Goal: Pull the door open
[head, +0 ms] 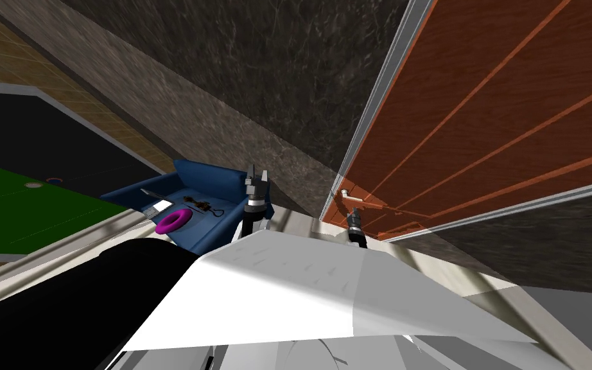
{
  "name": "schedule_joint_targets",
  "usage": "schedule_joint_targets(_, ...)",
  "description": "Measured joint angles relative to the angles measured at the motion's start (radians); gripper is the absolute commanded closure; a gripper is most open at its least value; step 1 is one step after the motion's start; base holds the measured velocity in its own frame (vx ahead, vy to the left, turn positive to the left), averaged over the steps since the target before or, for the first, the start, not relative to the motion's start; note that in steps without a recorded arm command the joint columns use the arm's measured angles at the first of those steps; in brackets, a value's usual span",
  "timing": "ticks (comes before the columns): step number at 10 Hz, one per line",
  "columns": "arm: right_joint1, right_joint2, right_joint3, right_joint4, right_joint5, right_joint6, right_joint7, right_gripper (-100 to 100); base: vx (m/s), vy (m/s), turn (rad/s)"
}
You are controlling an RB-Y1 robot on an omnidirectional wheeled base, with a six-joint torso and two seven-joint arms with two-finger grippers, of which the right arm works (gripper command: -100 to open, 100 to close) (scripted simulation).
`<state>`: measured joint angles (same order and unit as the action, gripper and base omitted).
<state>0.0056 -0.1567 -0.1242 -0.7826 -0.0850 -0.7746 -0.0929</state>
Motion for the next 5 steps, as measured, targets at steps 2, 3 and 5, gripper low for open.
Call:
schedule_joint_targets(2,0.005,-0.017,-0.008,0.010,-0.006,-0.006,-0.013,-100,0.179,0.030,0.104)
schedule_joint_targets(3,0.006,-0.027,-0.014,0.021,-0.010,-0.015,-0.020,-100,0.195,0.004,0.124)
schedule_joint_targets(5,0.019,-0.052,-0.027,0.041,-0.021,-0.037,-0.042,-100,0.204,-0.003,0.149)
